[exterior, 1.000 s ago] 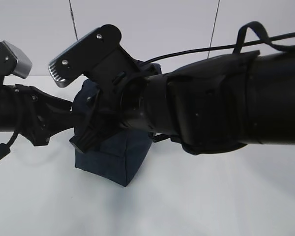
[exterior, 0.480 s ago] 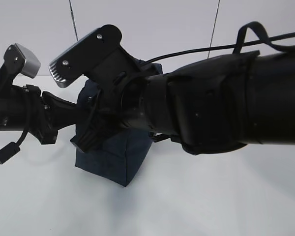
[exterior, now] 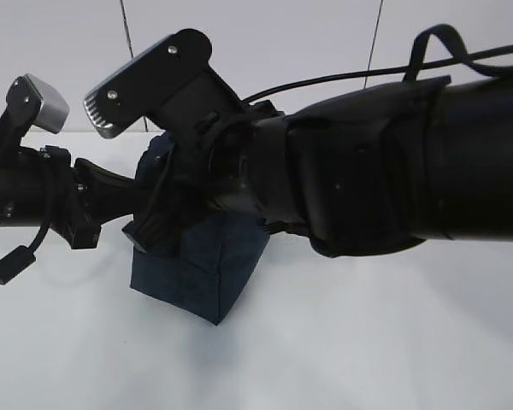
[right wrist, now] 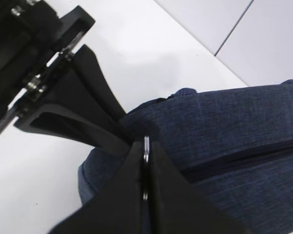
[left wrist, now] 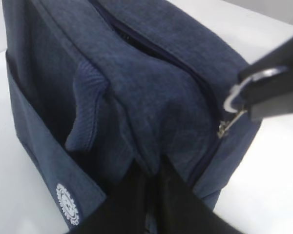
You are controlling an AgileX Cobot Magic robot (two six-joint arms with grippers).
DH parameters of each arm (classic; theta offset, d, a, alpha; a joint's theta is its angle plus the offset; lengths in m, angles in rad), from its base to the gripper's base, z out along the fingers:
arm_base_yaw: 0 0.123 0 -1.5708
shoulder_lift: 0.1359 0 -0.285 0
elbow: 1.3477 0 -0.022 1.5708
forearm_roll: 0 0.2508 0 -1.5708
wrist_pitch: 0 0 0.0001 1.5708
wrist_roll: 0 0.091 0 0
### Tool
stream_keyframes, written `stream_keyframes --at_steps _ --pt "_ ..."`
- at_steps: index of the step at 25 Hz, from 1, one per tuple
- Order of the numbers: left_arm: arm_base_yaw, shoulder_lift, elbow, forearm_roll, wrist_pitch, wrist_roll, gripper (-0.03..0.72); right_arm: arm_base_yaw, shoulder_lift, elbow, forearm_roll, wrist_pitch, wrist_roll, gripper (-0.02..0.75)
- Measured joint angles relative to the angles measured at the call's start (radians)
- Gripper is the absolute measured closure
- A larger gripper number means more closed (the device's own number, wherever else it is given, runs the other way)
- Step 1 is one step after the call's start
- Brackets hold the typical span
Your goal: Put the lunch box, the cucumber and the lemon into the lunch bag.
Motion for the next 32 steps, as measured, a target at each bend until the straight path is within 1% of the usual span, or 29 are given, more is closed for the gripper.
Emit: stream_keyframes --at_steps 15,24,32 --pt "0.000 0.000 -0.002 -0.006 0.000 -0.018 0.691 0.000 0.004 -0.049 0.006 -0.060 -0.045 0.730" --pt "0.000 0.000 -0.002 0.001 0.005 -0.033 0.691 -0.020 0.005 -0.065 0.006 -0.061 -0.049 0.730" --pt "0.002 0.000 -0.002 0.006 0.018 -0.041 0.691 -0.067 0.005 -0.065 0.010 0.037 -0.034 0.730"
